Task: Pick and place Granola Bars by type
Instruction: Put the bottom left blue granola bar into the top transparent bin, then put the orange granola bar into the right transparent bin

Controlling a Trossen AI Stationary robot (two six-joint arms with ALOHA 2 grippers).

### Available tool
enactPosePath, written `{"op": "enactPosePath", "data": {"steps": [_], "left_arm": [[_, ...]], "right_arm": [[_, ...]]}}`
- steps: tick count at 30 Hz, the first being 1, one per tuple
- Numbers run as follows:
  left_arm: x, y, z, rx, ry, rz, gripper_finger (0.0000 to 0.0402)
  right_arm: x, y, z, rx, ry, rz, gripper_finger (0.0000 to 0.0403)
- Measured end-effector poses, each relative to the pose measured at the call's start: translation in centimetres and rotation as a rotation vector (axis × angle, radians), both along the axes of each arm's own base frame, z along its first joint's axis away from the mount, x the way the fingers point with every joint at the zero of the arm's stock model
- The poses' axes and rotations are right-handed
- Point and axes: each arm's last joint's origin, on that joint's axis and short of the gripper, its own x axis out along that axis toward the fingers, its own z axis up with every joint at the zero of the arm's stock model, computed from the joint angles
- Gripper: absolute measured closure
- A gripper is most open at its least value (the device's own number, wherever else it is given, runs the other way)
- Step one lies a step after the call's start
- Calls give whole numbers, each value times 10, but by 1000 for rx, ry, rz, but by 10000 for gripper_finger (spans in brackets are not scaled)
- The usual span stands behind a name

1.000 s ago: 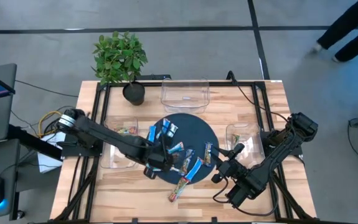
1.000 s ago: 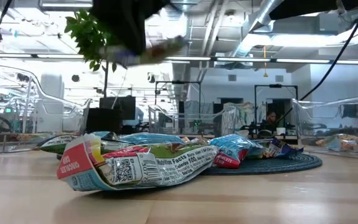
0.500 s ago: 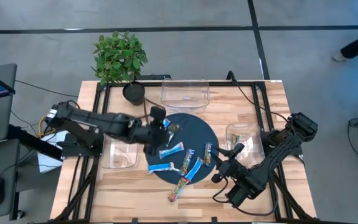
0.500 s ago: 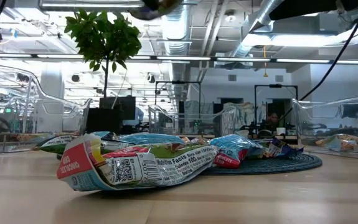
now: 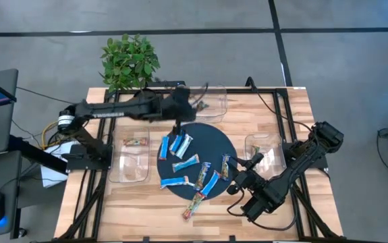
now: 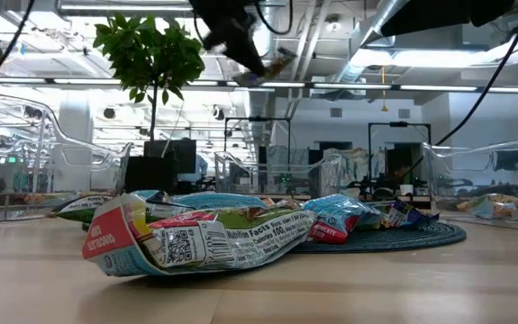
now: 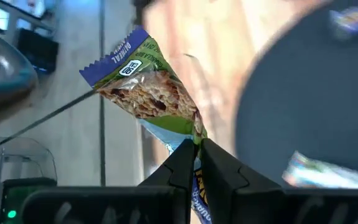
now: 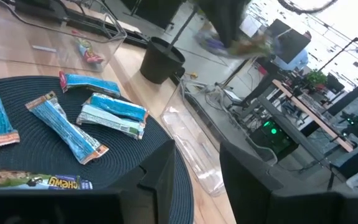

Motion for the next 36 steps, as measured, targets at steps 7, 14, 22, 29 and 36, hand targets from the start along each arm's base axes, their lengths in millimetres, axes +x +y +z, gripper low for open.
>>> {"op": "enactPosePath", "data": {"steps": [7, 14, 22, 29, 36], "left_arm": [[18, 66, -28, -50, -62, 74, 386], [37, 115, -71, -14, -91, 187, 386], [40, 132, -95, -15, -30, 251, 359], [40, 133, -95, 24, -23, 319, 283], [37, 112, -86, 116, 65, 371, 243]], "right_arm": [[0, 0, 0, -2, 2, 0, 283], [0, 0, 0, -5, 5, 0, 283], [-1, 0, 0, -1, 14, 0, 283], [0, -1, 0, 0, 13, -2, 283], [2, -3, -1, 12, 19, -16, 283]]}}
